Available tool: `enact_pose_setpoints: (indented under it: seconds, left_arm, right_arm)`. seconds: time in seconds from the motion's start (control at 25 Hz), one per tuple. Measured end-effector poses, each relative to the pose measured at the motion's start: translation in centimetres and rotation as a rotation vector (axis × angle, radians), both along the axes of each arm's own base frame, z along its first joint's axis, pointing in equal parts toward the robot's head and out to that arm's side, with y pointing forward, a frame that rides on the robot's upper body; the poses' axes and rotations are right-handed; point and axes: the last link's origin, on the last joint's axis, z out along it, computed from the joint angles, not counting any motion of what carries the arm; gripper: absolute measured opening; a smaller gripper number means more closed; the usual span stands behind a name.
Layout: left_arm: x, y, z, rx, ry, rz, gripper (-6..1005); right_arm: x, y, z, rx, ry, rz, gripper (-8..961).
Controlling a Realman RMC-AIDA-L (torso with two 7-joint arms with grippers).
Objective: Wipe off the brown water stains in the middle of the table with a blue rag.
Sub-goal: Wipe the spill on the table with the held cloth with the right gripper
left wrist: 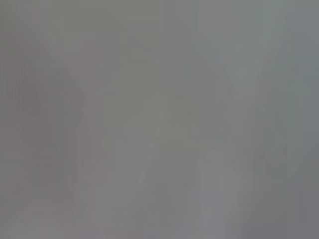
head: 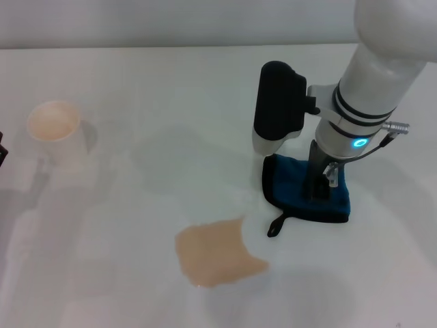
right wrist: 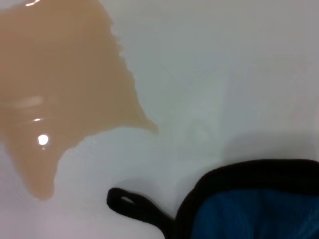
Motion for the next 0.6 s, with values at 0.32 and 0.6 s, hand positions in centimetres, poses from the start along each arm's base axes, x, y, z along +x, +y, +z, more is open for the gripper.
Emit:
enact_pose_setpoints:
  seconds: [0.32, 0.6]
  left_arm:
    - [0.0, 0.0, 0.1, 0.002, 0.001, -0.001, 892]
    - [0.1, 0.1, 0.1, 0.002, 0.0, -0.004, 892]
  right_arm:
    - [-1.2, -0.9, -0.9, -0.036, 0.061, 0.008, 72]
    - [-2.7, -3.5, -3.4, -0.142, 0.128, 0.053, 69]
